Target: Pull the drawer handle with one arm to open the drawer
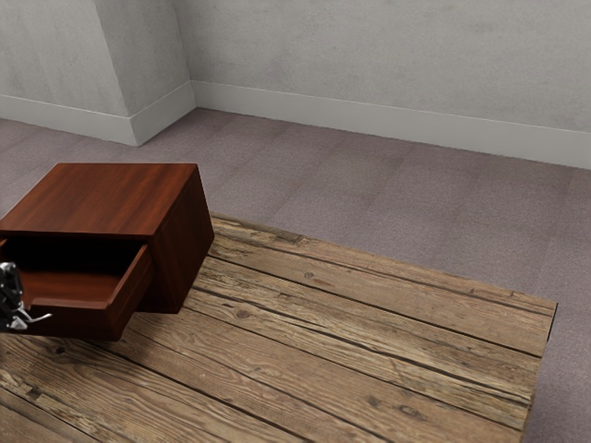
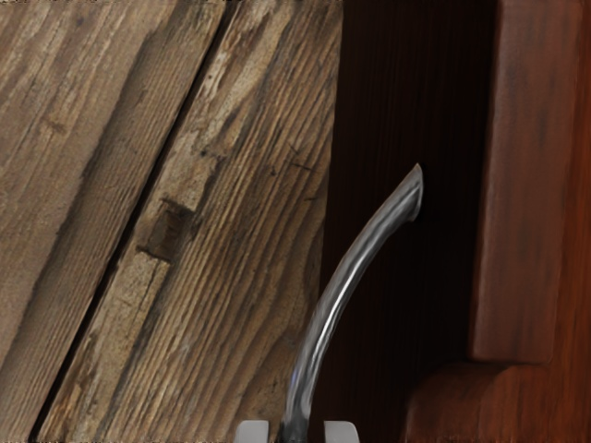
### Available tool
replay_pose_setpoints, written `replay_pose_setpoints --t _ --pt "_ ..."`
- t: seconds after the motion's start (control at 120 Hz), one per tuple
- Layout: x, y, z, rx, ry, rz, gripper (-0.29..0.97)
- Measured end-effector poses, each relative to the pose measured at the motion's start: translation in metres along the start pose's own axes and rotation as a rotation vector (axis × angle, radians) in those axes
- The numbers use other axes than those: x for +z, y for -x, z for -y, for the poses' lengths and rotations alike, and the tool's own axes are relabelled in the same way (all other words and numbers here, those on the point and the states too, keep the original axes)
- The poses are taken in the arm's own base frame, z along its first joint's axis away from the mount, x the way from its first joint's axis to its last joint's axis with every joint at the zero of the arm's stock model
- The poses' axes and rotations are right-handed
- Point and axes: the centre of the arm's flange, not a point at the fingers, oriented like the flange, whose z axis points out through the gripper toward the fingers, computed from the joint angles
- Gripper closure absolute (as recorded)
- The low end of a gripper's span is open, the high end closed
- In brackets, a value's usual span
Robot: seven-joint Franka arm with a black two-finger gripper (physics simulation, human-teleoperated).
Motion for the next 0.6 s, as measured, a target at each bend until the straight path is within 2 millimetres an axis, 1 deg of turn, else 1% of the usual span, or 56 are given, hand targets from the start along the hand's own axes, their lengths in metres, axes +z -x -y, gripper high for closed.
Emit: replay_pose_setpoints --t 0.175,0.267,0.308,0.35,0.4,0.475,0.542,0.6 --pt "-0.012 0.002 0.003 0.007 0.022 -0.002 0.71" --pt "-0.018 0.007 0.003 0.022 0.032 -0.01 0.69" --pt "-0.019 0.009 0.004 0.027 0.032 -0.014 0.66" --pt "-0.023 0.011 0.001 0.034 0.038 -0.019 0.6" --pt "-0.033 0.011 -0.01 0.04 0.051 -0.025 0.49" --pt "-0.048 0.012 -0.037 0.047 0.053 -0.035 0.34" --pt "-0.057 0.014 -0.059 0.055 0.035 -0.042 0.25" --pt "-0.063 0.015 -0.073 0.06 0.019 -0.047 0.19"
